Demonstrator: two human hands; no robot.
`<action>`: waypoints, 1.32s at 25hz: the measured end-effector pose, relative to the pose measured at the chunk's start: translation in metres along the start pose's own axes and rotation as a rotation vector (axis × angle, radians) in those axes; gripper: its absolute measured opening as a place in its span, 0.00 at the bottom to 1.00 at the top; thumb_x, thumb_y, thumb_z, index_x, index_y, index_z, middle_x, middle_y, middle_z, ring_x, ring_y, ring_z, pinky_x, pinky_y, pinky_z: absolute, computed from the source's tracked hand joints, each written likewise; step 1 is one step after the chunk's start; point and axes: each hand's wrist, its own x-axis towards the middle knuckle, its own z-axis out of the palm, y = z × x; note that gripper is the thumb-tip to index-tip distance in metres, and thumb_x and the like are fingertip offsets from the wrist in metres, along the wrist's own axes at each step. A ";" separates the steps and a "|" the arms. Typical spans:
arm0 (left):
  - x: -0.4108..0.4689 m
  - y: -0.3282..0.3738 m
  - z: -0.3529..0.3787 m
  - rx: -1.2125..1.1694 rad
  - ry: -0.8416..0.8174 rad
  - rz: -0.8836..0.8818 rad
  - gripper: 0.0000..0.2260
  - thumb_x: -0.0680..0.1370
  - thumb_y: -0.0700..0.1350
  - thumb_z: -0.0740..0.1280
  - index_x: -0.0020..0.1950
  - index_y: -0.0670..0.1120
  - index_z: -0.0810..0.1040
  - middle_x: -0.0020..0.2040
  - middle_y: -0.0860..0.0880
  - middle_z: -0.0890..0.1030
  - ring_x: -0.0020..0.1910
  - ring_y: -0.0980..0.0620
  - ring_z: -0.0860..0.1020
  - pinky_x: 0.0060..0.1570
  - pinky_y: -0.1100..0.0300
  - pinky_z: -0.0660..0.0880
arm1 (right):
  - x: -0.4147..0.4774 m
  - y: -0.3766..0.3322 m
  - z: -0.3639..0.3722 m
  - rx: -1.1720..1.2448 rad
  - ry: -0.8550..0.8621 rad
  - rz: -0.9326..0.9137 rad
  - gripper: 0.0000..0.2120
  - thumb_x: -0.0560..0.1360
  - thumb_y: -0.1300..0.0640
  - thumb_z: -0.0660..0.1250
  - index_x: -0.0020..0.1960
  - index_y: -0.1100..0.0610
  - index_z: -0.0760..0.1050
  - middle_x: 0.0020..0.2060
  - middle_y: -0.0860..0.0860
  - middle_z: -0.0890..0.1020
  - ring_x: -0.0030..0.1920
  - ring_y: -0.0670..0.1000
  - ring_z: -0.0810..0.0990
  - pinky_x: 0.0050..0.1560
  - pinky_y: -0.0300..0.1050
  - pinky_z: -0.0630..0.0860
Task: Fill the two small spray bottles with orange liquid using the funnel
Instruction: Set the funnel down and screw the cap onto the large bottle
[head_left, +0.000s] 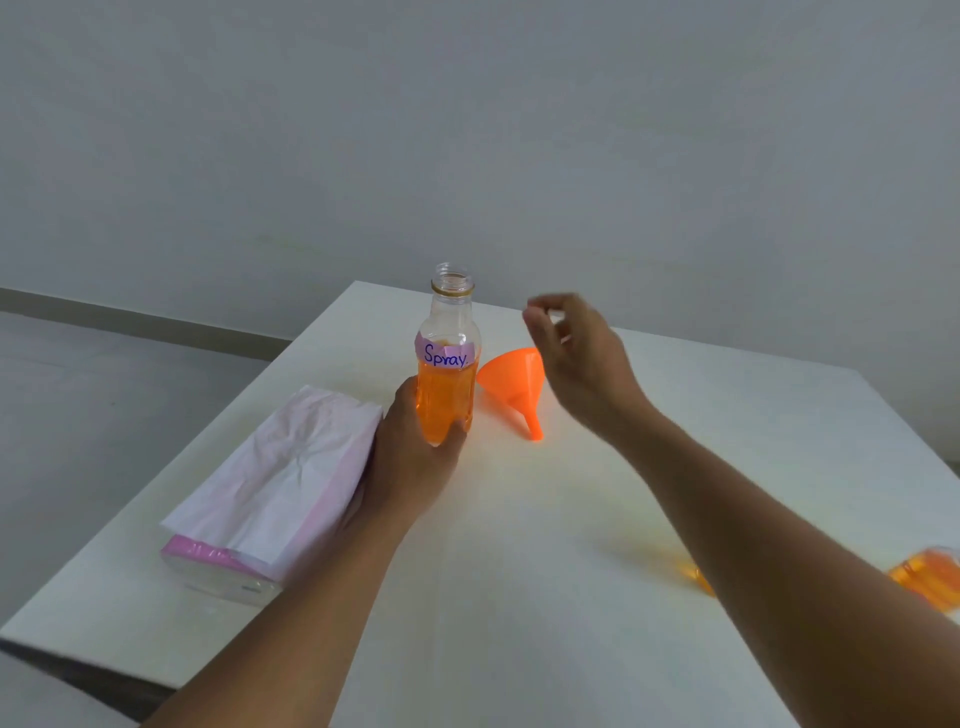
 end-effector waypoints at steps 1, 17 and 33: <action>0.000 -0.001 0.001 0.009 0.010 0.001 0.26 0.73 0.54 0.71 0.68 0.48 0.69 0.59 0.48 0.80 0.55 0.46 0.79 0.52 0.54 0.76 | 0.009 -0.013 -0.007 0.124 0.009 0.032 0.13 0.79 0.47 0.68 0.61 0.52 0.76 0.45 0.47 0.81 0.44 0.48 0.79 0.44 0.40 0.75; 0.003 -0.005 0.002 0.065 -0.005 0.061 0.26 0.73 0.61 0.68 0.65 0.47 0.72 0.55 0.47 0.82 0.52 0.47 0.81 0.53 0.48 0.80 | 0.055 -0.091 -0.006 -0.397 -0.468 -0.299 0.24 0.79 0.71 0.63 0.73 0.57 0.74 0.67 0.53 0.78 0.67 0.52 0.76 0.57 0.38 0.71; 0.003 -0.004 0.003 0.081 -0.009 0.068 0.27 0.74 0.61 0.67 0.67 0.47 0.71 0.55 0.46 0.83 0.52 0.45 0.81 0.52 0.47 0.80 | 0.067 -0.114 -0.024 -0.582 -0.567 -0.413 0.21 0.78 0.60 0.70 0.70 0.50 0.77 0.66 0.47 0.81 0.60 0.48 0.82 0.62 0.45 0.77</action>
